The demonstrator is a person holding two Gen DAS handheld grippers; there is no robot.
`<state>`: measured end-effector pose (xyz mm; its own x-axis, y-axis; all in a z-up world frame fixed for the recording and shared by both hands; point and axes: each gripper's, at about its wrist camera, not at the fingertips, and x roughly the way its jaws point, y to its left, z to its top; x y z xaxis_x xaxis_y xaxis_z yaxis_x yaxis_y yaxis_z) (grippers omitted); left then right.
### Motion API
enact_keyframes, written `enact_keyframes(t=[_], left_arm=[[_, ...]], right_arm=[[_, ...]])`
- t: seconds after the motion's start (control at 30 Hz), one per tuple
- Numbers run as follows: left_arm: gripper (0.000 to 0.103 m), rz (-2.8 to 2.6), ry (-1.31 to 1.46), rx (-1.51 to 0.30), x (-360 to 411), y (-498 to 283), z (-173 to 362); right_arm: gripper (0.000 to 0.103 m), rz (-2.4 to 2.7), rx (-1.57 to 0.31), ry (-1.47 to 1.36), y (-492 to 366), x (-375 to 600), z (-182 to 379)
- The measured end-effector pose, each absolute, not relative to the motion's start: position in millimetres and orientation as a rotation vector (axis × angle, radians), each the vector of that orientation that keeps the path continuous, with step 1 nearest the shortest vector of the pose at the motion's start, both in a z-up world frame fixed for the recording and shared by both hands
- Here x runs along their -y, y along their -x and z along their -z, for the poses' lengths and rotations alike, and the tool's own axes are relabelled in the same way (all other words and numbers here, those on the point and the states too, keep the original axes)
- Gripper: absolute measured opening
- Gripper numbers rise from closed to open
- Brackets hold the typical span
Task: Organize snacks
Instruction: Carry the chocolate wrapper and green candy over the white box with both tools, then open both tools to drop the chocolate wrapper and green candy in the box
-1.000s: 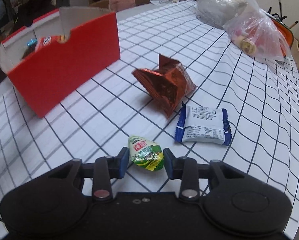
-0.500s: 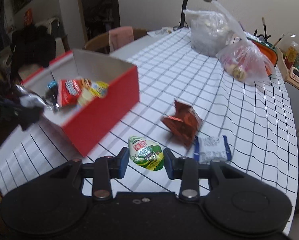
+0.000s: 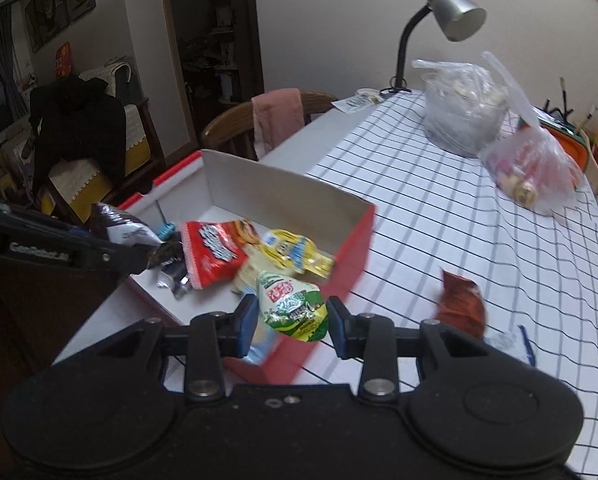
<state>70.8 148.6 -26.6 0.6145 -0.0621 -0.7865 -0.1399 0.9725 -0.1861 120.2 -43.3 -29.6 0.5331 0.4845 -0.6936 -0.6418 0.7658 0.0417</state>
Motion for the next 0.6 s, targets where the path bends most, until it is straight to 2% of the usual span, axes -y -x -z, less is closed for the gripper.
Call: enact_keyframes(t=[0.33,0.6], left_arm=[[0.023,-0.080,0.160,-0.961,-208.8,-101.9,37.1],[0.023,-0.065,0.091,-1.039,-225.7,-132.3,60.6]], right_arm=[[0.036,-0.632,-0.832,0.208,-139.4,-20.3,51.9],[0.036,-0.569,-0.903,0.262,-155.7,-55.2,85.6]])
